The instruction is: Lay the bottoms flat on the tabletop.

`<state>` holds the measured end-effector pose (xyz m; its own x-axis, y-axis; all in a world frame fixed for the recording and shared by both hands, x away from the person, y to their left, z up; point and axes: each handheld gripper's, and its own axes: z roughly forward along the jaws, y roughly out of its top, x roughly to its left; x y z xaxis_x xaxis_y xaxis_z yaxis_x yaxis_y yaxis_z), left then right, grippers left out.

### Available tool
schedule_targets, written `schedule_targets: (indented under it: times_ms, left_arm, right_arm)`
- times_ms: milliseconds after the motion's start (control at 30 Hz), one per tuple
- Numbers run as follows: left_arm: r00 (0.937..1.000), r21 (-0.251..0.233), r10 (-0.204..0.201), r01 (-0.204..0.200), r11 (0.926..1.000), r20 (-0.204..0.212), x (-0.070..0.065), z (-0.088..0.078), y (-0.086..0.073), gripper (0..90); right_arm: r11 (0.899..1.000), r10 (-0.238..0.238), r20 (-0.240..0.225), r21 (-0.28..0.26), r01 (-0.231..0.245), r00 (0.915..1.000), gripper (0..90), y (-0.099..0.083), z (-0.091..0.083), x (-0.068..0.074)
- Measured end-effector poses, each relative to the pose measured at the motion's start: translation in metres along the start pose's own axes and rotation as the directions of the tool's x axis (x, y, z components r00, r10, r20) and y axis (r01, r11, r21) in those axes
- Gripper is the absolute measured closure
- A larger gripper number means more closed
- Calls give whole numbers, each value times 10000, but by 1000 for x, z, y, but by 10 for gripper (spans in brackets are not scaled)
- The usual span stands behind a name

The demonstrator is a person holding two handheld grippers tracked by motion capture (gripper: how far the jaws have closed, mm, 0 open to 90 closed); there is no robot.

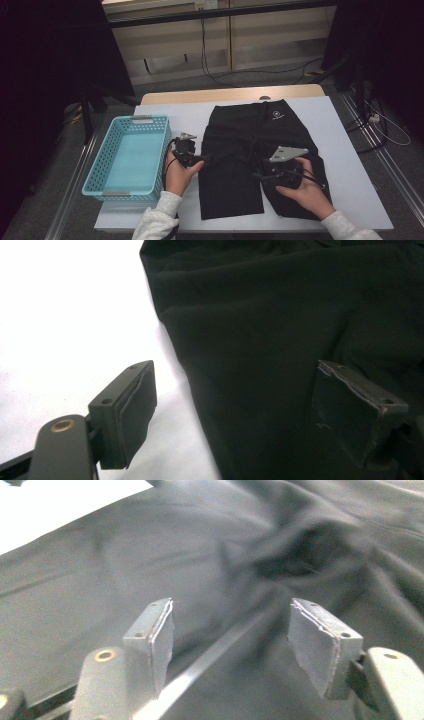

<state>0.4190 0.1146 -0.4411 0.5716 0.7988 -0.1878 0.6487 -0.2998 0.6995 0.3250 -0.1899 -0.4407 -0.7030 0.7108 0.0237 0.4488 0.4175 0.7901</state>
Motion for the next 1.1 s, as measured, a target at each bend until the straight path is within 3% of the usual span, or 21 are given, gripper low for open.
schedule_targets:
  times_ms: [133,200,333,400,500,567,700,833,900,1000,1100]
  left_arm:
    - [10000,-53,69,-69,10000,53,-1,-3,0,180]
    - [9999,-30,127,-127,9999,-37,0,-3,-1,181]
    - [10000,-30,66,-66,10000,-1,0,-3,-3,182]
    - [10000,-45,33,-33,10000,-21,0,-3,-4,182]
    - [10000,-68,11,-11,10000,-3,0,-4,-4,184]
    - [10000,-116,24,-24,9999,2,1,-5,-4,184]
    - [10000,-133,-12,13,9999,45,1,-5,-3,186]
    - [10000,-284,-51,50,9996,-18,2,-6,-2,186]
    - [10000,-236,-77,78,9997,39,3,-7,-1,187]
    - [9999,-228,-117,117,9997,-4,5,-8,-1,187]
    - [9999,-164,-135,135,9998,29,4,-7,-1,185]
  right_arm:
    - [9980,-579,-929,199,600,9940,435,8,18,22]
    - [9944,-953,-1176,349,1000,9885,452,11,27,33]
    - [9906,-1161,-1725,520,1267,9781,460,16,42,53]
    - [9837,-1553,-1928,598,1695,9689,458,17,47,60]
    - [9771,-1766,-2114,800,1971,9613,484,14,54,67]
    - [9787,-1706,-2125,766,1905,9621,559,14,54,68]
    - [9838,-1429,-2465,704,1648,9585,871,13,53,68]
    - [9819,-1393,-2589,889,1672,9558,900,16,55,68]
    - [9858,-1145,-2631,892,1424,9580,900,16,55,68]
    - [9879,-919,-2991,925,1247,9498,900,16,55,69]
    - [9860,-1040,-3435,877,1421,9334,900,17,55,77]
